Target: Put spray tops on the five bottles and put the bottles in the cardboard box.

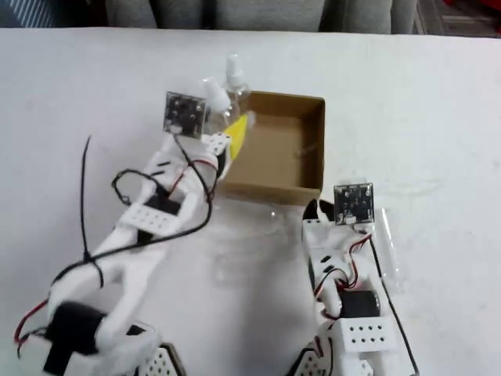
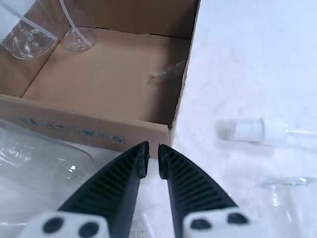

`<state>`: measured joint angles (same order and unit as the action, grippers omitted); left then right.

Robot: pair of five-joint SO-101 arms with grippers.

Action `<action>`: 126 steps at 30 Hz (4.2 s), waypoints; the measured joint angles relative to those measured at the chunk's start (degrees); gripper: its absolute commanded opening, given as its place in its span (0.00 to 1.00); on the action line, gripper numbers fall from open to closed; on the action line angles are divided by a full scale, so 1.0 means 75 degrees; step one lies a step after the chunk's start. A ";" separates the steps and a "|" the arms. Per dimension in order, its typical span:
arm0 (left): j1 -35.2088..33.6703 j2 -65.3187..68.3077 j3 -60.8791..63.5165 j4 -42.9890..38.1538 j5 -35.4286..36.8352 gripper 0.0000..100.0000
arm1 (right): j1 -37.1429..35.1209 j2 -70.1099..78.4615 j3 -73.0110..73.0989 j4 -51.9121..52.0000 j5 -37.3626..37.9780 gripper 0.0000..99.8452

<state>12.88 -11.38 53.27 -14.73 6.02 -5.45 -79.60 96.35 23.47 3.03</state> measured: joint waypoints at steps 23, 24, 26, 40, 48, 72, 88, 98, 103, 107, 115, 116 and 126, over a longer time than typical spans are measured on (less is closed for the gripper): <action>0.0000 0.2555 -0.1582 -0.0012 -0.0023 0.02 | 0.0000 0.0000 0.0000 0.0000 0.0000 0.02; 0.0000 0.2614 -0.1594 -0.0012 -0.0023 0.02 | 0.0000 0.0000 0.0000 0.0000 0.0000 0.02; 0.0000 0.2696 -0.1594 -0.0059 -0.0023 0.02 | 0.0000 0.0000 0.0000 0.0000 0.0000 0.02; -0.0059 0.3083 -0.1664 -0.0703 -0.0023 0.02 | 0.0000 0.0000 0.0000 0.0000 0.0000 0.02; -0.0082 0.3141 -0.1664 -0.0715 -0.0012 0.02 | 0.0000 0.0000 0.0000 0.0000 0.0000 0.02; -0.0082 0.3446 -0.1723 -0.0891 -0.0903 0.02 | 0.0000 0.0000 0.0000 0.0000 0.0000 0.02; -0.0082 0.3645 -0.1676 -0.1442 -0.0903 0.02 | 0.0000 0.0000 0.0000 0.0000 0.0000 0.02; -0.0105 0.3645 -0.1676 -0.1442 -0.0903 0.11 | 0.0000 0.0000 0.0000 0.0000 0.0000 0.02; -0.0141 0.3645 -0.1676 -0.1442 -0.0903 0.15 | 0.0000 0.0000 0.0000 0.0000 0.0000 0.02; -0.0152 0.3645 -0.1676 -0.1442 -0.0903 0.15 | 0.0000 0.0000 0.0000 0.0000 0.0000 0.02; -0.0152 0.3645 -0.1676 -0.1442 -0.0903 0.15 | 0.0000 0.0000 0.0000 0.0000 0.0000 0.02; -0.0152 0.3645 -0.1676 -0.1442 -0.0903 0.15 | 0.0000 0.0000 0.0000 0.0000 0.0000 0.02; -0.0258 0.3657 -0.1676 -0.1383 -0.0762 0.31 | 0.0000 0.0000 0.0000 0.0000 0.0000 0.02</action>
<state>10.95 16.04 40.70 -25.10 0.31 -5.45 -79.60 96.35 23.47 3.03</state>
